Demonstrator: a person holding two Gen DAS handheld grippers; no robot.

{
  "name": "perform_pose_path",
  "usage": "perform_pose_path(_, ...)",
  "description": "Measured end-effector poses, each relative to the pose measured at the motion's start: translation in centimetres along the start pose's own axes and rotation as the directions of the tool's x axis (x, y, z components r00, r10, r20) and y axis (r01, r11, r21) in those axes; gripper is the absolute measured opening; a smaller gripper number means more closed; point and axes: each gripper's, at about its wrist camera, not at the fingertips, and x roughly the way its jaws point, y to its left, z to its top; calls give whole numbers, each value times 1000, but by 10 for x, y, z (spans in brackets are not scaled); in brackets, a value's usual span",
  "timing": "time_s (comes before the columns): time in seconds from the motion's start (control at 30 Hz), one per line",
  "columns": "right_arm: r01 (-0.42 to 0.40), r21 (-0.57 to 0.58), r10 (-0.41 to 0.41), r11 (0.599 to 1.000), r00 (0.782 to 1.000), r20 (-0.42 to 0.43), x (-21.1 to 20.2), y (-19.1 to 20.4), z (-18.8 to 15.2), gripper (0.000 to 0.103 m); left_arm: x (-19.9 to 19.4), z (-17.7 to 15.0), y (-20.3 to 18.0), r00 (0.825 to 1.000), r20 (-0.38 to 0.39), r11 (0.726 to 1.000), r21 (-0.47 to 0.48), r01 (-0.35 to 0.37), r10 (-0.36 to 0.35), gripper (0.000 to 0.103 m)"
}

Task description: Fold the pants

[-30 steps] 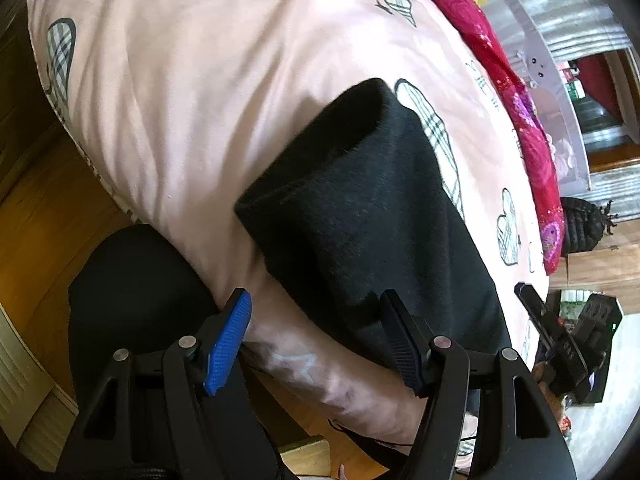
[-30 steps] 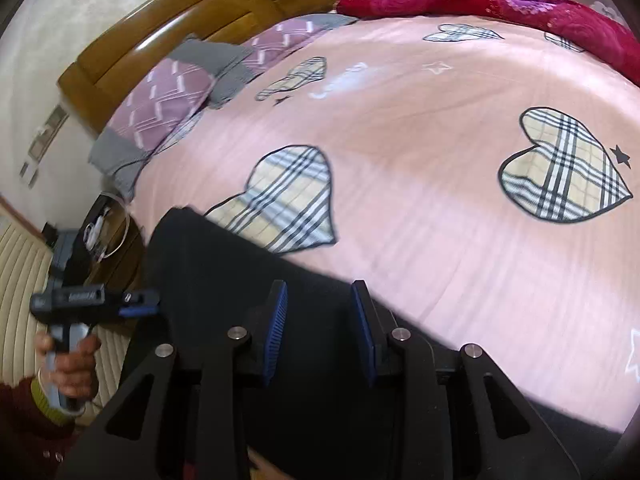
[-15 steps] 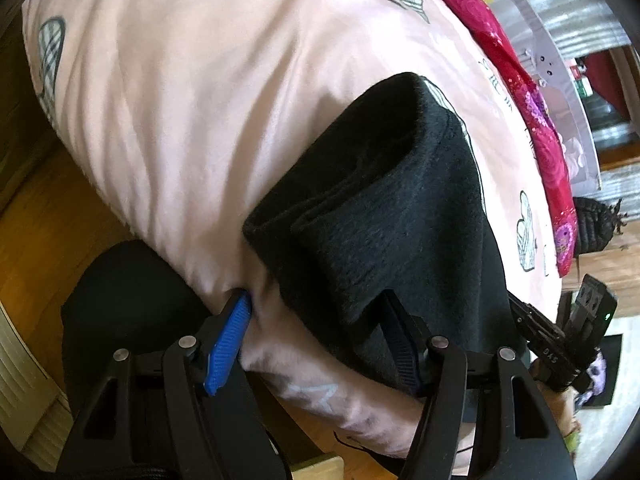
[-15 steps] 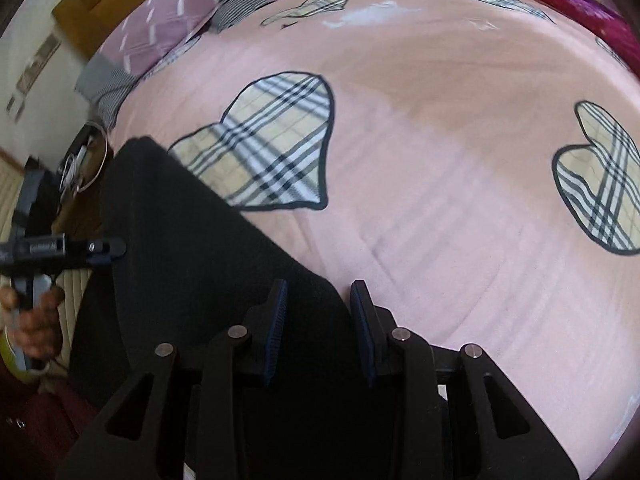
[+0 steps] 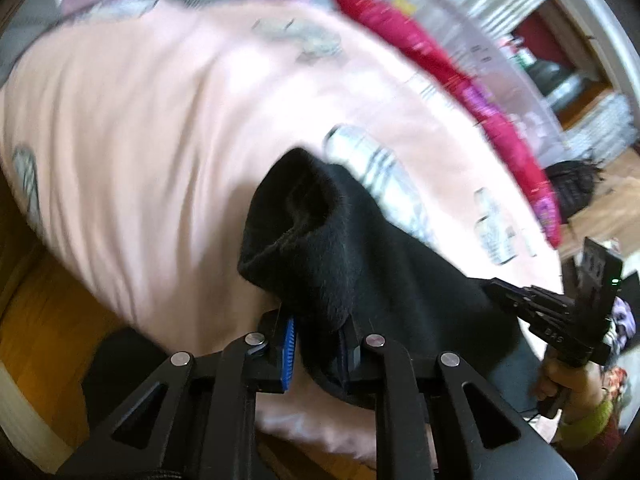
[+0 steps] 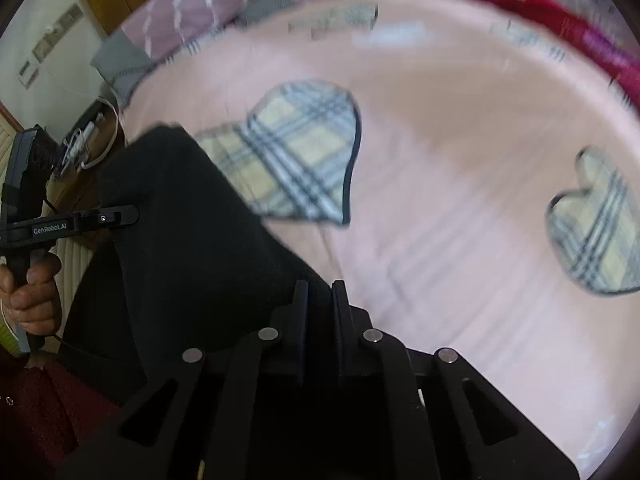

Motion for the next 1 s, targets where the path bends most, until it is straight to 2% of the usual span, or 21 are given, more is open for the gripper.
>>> perform_pose_path(0.13,74,16,-75,997,990,120,-31,-3,9,10,-12,26,-16,997,66,997,61,42,-46,15)
perform_pose_path(0.23,95,67,-106,993,979,174,-38,-12,12,10,-7,35,-21,996,78,995,98,36,-43,15)
perform_pose_path(0.27,125,76,-137,989,973,186,-36,-13,13,10,-2,36,-22,996,82,992,120,23,-33,15)
perform_pose_path(0.43,217,60,-223,974,965,139,-4,-11,14,10,25,33,-5,999,32,986,162,-34,29,15)
perform_pose_path(0.6,231,98,-239,968,968,80,24,-20,10,10,51,28,12,997,-32,985,161,-67,73,18)
perform_pose_path(0.67,238,136,-247,962,967,57,31,-25,8,12,53,27,13,996,-38,983,166,-77,84,23)
perform_pose_path(0.73,251,171,-265,953,962,66,28,-26,5,21,48,26,13,994,-31,980,173,-94,101,27)
perform_pose_path(0.8,253,206,-275,945,957,89,17,-28,1,25,38,26,15,994,-21,981,165,-102,107,29)
perform_pose_path(0.9,238,253,-276,938,953,127,-5,-30,-8,27,19,25,12,992,22,980,151,-129,127,27)
perform_pose_path(1.0,204,305,-264,930,950,170,-31,-32,-25,34,1,22,6,993,46,982,152,-114,108,27)
